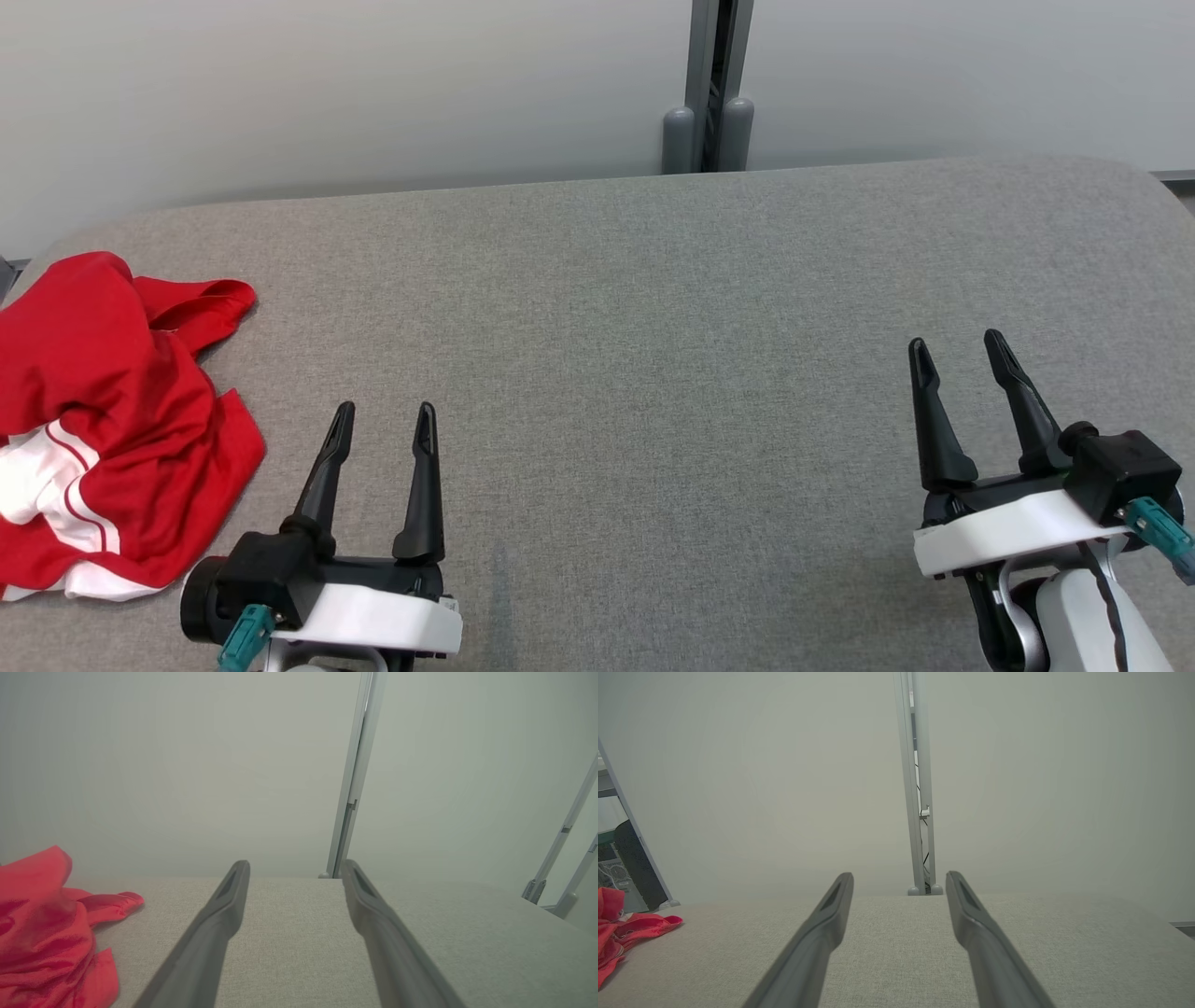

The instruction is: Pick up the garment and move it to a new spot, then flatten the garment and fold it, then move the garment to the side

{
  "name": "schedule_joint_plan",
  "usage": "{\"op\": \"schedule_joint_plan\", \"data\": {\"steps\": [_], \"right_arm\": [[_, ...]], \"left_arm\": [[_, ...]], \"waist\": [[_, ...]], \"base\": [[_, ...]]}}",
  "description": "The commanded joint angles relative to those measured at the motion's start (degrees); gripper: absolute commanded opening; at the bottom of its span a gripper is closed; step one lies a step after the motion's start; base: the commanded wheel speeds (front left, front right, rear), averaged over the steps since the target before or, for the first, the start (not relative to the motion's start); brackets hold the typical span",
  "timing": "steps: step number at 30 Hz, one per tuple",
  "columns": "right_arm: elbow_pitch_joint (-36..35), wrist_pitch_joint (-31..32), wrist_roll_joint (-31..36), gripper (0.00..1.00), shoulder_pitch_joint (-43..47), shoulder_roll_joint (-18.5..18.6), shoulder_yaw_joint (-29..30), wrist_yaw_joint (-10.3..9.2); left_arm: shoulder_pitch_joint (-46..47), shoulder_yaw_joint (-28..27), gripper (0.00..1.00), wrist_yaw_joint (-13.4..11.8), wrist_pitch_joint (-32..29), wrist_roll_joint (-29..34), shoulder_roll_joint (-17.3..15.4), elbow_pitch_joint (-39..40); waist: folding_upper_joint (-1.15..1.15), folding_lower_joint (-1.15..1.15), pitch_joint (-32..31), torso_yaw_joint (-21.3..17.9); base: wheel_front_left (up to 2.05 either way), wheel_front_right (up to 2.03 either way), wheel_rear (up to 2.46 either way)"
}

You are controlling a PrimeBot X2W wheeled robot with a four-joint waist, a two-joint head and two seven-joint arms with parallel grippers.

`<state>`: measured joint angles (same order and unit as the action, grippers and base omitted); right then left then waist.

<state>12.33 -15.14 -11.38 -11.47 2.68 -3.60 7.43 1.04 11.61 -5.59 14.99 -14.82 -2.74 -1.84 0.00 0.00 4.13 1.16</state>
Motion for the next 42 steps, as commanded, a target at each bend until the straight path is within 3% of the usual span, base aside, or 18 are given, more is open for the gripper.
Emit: {"op": "schedule_joint_plan", "data": {"steps": [1,17,42], "right_arm": [[0.22,-0.14,0.32,1.00,-0.56,0.40,0.33,0.10],[0.16,-0.14,1.71,1.00,0.75,0.38,0.22,0.09],[-1.33,-0.14,-0.27,1.00,3.37,0.37,-3.75,0.06]], "left_arm": [[0.64,-0.10,1.00,0.00,0.17,-0.41,-0.25,-0.14],[0.42,0.24,1.00,-0.77,0.17,-0.76,-0.26,-0.13],[-2.89,-3.08,1.00,-0.27,0.17,1.24,-0.24,0.54]], "waist": [[0.00,0.00,-0.01,-0.04],[0.00,0.00,-1.09,1.42],[0.00,0.00,-3.88,22.53]], "base": [[0.00,0.00,0.00],[0.00,0.00,0.00],[0.00,0.00,0.00]]}}
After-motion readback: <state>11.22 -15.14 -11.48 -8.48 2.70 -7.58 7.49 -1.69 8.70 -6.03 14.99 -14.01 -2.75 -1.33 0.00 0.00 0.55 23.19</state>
